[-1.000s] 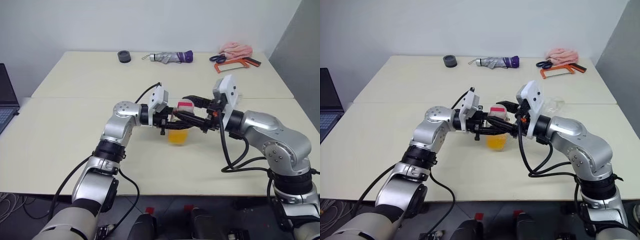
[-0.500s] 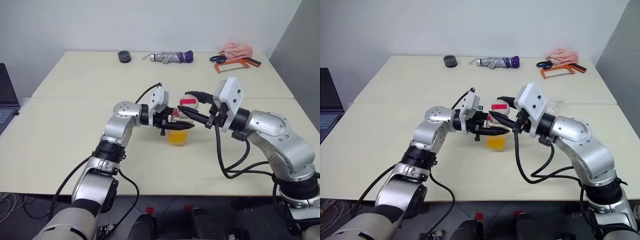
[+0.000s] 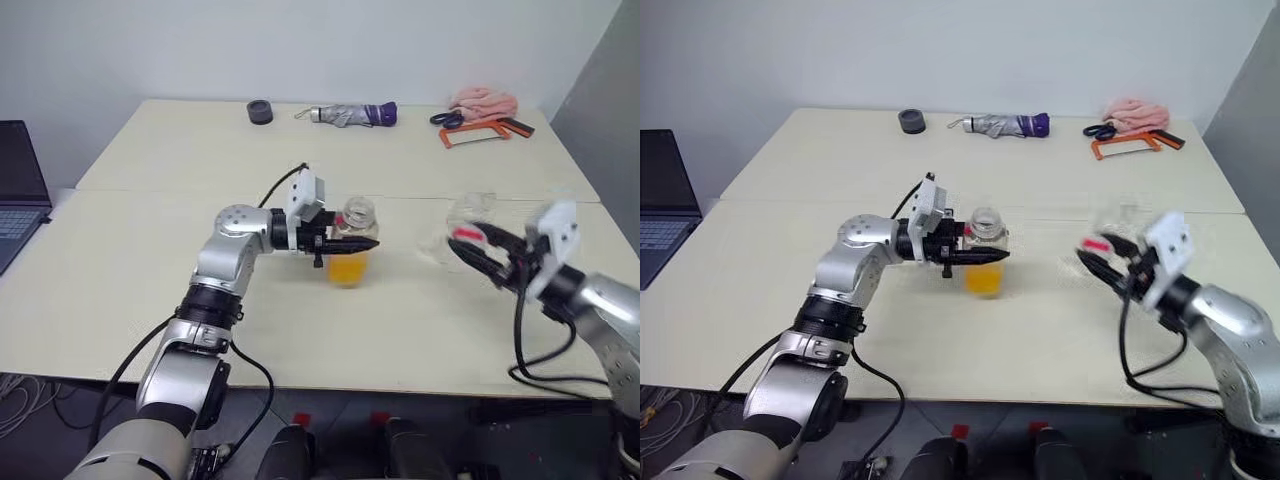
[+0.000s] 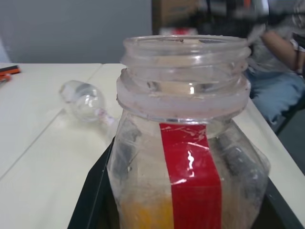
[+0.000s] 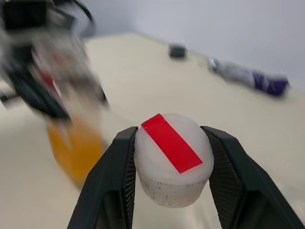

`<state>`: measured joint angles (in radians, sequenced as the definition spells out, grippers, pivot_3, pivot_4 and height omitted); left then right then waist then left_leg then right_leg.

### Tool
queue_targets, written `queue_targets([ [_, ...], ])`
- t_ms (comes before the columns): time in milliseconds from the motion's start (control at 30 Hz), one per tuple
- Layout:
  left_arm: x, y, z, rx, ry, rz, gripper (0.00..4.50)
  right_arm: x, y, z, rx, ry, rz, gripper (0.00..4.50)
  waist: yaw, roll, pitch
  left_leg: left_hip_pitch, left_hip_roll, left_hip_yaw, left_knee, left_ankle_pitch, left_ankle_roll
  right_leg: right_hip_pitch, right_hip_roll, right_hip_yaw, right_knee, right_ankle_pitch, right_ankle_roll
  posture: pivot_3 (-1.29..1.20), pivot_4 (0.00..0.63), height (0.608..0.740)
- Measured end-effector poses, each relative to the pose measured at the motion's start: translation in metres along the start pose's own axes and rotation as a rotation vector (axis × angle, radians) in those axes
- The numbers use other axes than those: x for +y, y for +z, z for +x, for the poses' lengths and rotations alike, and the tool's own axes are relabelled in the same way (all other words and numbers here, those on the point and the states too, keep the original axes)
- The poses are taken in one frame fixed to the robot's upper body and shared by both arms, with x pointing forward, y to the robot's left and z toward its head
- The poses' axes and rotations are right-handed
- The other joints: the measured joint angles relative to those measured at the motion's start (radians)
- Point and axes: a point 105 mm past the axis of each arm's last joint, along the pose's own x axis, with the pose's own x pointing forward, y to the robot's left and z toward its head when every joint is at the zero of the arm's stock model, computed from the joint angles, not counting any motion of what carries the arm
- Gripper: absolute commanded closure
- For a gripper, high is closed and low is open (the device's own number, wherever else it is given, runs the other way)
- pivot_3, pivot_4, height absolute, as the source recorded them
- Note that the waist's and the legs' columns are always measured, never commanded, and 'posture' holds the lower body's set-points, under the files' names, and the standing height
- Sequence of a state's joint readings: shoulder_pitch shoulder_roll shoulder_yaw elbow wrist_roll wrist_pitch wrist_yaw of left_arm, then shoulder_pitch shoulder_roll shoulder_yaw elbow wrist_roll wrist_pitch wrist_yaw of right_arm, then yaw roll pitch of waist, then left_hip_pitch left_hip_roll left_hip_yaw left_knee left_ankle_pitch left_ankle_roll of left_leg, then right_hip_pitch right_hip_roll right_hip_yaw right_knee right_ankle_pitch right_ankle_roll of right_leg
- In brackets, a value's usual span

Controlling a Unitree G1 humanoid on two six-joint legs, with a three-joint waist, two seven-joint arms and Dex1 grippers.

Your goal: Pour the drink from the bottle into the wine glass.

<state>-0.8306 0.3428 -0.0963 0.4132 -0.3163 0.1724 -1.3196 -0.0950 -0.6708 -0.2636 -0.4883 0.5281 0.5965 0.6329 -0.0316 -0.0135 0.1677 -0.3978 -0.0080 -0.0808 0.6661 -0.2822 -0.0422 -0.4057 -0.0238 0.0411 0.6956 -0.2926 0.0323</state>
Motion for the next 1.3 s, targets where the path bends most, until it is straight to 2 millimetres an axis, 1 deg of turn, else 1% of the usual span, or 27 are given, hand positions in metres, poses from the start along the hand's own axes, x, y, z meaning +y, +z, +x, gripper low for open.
queue_targets([
  [33, 0.001, 0.002, -0.002, -0.004, 0.011, 0.004, 2.81, -0.005, -0.016, -0.006, 0.052, -0.027, 0.012, 2.75, 0.0, 0.0, 0.0, 0.0, 0.0, 0.0, 0.0, 0.0, 0.0, 0.0, 0.0, 0.001, 0.001, 0.0, 0.0, 0.0, 0.15, 0.74],
  [100, 0.003, 0.005, -0.003, -0.017, 0.023, 0.006, 2.81, -0.015, -0.042, -0.018, 0.142, -0.095, 0.006, 2.75, -0.001, 0.0, 0.0, 0.001, 0.0, 0.002, 0.0, 0.0, 0.0, 0.0, 0.001, 0.002, 0.001, 0.0, 0.0, 0.0, 0.15, 0.74],
  [167, 0.003, 0.007, -0.003, -0.024, 0.031, 0.002, 2.81, -0.028, -0.07, -0.031, 0.234, -0.173, -0.006, 2.02, -0.002, 0.0, 0.0, 0.002, 0.0, 0.002, 0.0, 0.0, 0.0, 0.001, 0.002, 0.002, 0.001, 0.0, 0.0, 0.0, 0.15, 0.74],
  [200, 0.004, 0.007, -0.004, -0.024, 0.039, 0.002, 2.81, -0.03, -0.083, -0.036, 0.271, -0.194, -0.003, 1.73, -0.002, 0.0, 0.0, 0.002, 0.0, 0.002, 0.0, 0.0, 0.0, 0.001, 0.003, 0.002, 0.001, 0.0, 0.0, 0.0, 0.15, 0.74],
  [233, 0.006, 0.007, -0.005, -0.023, 0.048, 0.002, 2.81, -0.028, -0.095, -0.039, 0.298, -0.195, 0.006, 1.45, -0.003, 0.0, 0.0, 0.003, 0.0, 0.003, 0.0, 0.0, 0.0, 0.001, 0.004, 0.002, 0.001, 0.0, 0.0, 0.0, 0.15, 0.74],
  [267, 0.007, 0.008, -0.007, -0.021, 0.06, 0.003, 2.81, -0.025, -0.104, -0.039, 0.314, -0.191, 0.016, 1.06, -0.004, 0.0, 0.0, 0.003, 0.0, 0.003, 0.0, 0.0, 0.0, 0.0, 0.004, 0.002, 0.001, 0.0, 0.0, 0.0, 0.15, 0.74],
  [300, 0.008, 0.008, -0.008, -0.019, 0.067, 0.002, 2.81, -0.021, -0.109, -0.038, 0.317, -0.181, 0.025, 0.68, -0.007, 0.0, 0.0, 0.003, 0.001, 0.003, -0.001, 0.0, 0.0, 0.001, 0.004, 0.003, 0.001, 0.0, 0.0, 0.0, 0.15, 0.74],
  [367, 0.01, 0.008, -0.01, -0.015, 0.083, 0.003, 2.81, -0.019, -0.107, -0.037, 0.301, -0.169, 0.011, 0.03, -0.009, 0.0, 0.0, 0.004, 0.001, 0.002, 0.0, 0.0, 0.0, 0.001, 0.004, 0.003, 0.002, 0.0, 0.0, 0.0, 0.15, 0.74],
  [500, 0.022, 0.011, -0.024, -0.024, 0.194, 0.009, 2.81, -0.019, -0.102, -0.037, 0.299, -0.124, -0.017, 0.0, -0.009, 0.0, 0.0, 0.004, 0.001, 0.002, 0.0, 0.0, 0.0, 0.001, 0.004, 0.003, 0.001, 0.0, 0.0, 0.0, 0.15, 0.74],
  [567, 0.03, 0.013, -0.033, -0.032, 0.267, 0.015, 2.81, -0.021, -0.097, -0.039, 0.307, -0.099, -0.043, 0.0, -0.007, 0.0, 0.0, 0.004, 0.001, 0.001, 0.0, 0.0, 0.0, 0.001, 0.003, 0.003, 0.001, 0.0, 0.0, 0.0, 0.15, 0.74],
  [633, 0.039, 0.014, -0.041, -0.039, 0.346, 0.019, 2.81, -0.023, -0.085, -0.038, 0.297, -0.08, -0.074, 0.0, -0.007, 0.0, 0.0, 0.004, 0.001, 0.001, 0.0, 0.0, 0.0, 0.001, 0.003, 0.003, 0.001, 0.0, 0.0, 0.0, 0.15, 0.74],
  [700, 0.055, 0.011, -0.058, -0.034, 0.498, 0.02, 2.81, -0.016, -0.055, -0.023, 0.218, -0.014, -0.09, 0.0, -0.013, 0.0, 0.0, 0.005, 0.001, 0.0, 0.0, 0.0, 0.0, 0.001, 0.004, 0.003, 0.002, 0.0, 0.0, 0.0, 0.15, 0.74],
  [733, 0.063, 0.007, -0.069, -0.028, 0.584, 0.015, 2.81, -0.006, -0.031, -0.01, 0.149, 0.048, -0.113, 0.0, -0.019, 0.0, 0.0, 0.006, 0.002, 0.0, 0.0, 0.0, 0.0, 0.001, 0.004, 0.003, 0.002, 0.0, 0.0, 0.0, 0.15, 0.74],
  [800, 0.075, 0.002, -0.087, -0.018, 0.713, 0.005, 2.81, 0.017, 0.007, 0.01, 0.036, 0.161, -0.154, 0.0, -0.023, 0.0, 0.0, 0.006, 0.003, -0.002, -0.001, 0.0, 0.0, 0.001, 0.005, 0.002, 0.002, 0.0, 0.0, 0.0, 0.15, 0.74],
  [833, 0.08, -0.001, -0.096, -0.014, 0.773, 0.001, 2.81, 0.028, 0.021, 0.02, -0.015, 0.207, -0.166, 0.0, -0.024, -0.001, 0.001, 0.005, 0.003, -0.003, -0.001, 0.0, 0.0, 0.001, 0.005, 0.001, 0.002, 0.0, 0.0, 0.0, 0.15, 0.74],
  [900, 0.089, -0.004, -0.116, -0.01, 0.891, -0.01, 2.81, 0.05, 0.039, 0.042, -0.079, 0.288, -0.154, 0.0, -0.022, -0.002, 0.001, 0.004, 0.002, -0.004, 0.0, 0.0, -0.001, 0.001, 0.005, 0.0, 0.002, 0.0, 0.0, 0.0, 0.15, 0.74],
  [967, 0.095, -0.008, -0.138, -0.008, 1.003, -0.023, 2.81, 0.07, 0.051, 0.063, -0.12, 0.347, -0.13, 0.0, -0.022, -0.002, 0.001, 0.003, 0.002, -0.004, 0.0, 0.001, -0.001, 0.0, 0.002, 0.0, 0.002, 0.0, 0.0, 0.0, 0.15, 0.74],
  [1033, 0.099, -0.011, -0.157, -0.001, 1.093, -0.029, 2.81, 0.085, 0.061, 0.084, -0.144, 0.385, -0.122, 0.0, -0.022, -0.002, 0.001, 0.002, 0.002, -0.004, 0.001, 0.002, -0.004, -0.001, 0.0, 0.0, 0.002, 0.0, 0.0, 0.0, 0.15, 0.74],
  [1067, 0.1, -0.012, -0.164, -0.005, 1.128, -0.033, 2.81, 0.091, 0.065, 0.092, -0.151, 0.395, -0.122, 0.0, -0.022, -0.002, 0.001, 0.001, 0.002, -0.004, 0.001, 0.002, -0.004, -0.001, -0.001, 0.0, 0.002, 0.0, 0.0, 0.0, 0.15, 0.74],
  [1167, 0.102, -0.016, -0.177, -0.007, 1.199, -0.042, 2.81, 0.101, 0.066, 0.11, -0.138, 0.407, -0.125, 0.0, -0.007, -0.004, 0.001, -0.001, 0.0, -0.006, 0.001, 0.003, -0.005, -0.002, -0.005, -0.002, 0.001, 0.0, 0.0, 0.0, 0.15, 0.74],
  [1233, 0.103, -0.02, -0.19, -0.002, 1.266, -0.042, 2.81, 0.109, 0.064, 0.125, -0.113, 0.42, -0.131, 0.0, -0.005, -0.004, 0.0, -0.002, -0.001, -0.004, 0.002, 0.003, -0.005, -0.003, -0.006, -0.001, 0.001, 0.001, 0.001, 0.0, 0.15, 0.74],
  [1300, 0.103, -0.022, -0.197, -0.007, 1.308, -0.038, 2.81, 0.119, 0.065, 0.134, -0.108, 0.448, -0.143, 0.0, -0.003, -0.004, 0.0, -0.002, -0.001, -0.005, 0.002, 0.003, -0.005, -0.003, -0.006, -0.002, 0.001, 0.001, 0.001, 0.0, 0.15, 0.74],
])
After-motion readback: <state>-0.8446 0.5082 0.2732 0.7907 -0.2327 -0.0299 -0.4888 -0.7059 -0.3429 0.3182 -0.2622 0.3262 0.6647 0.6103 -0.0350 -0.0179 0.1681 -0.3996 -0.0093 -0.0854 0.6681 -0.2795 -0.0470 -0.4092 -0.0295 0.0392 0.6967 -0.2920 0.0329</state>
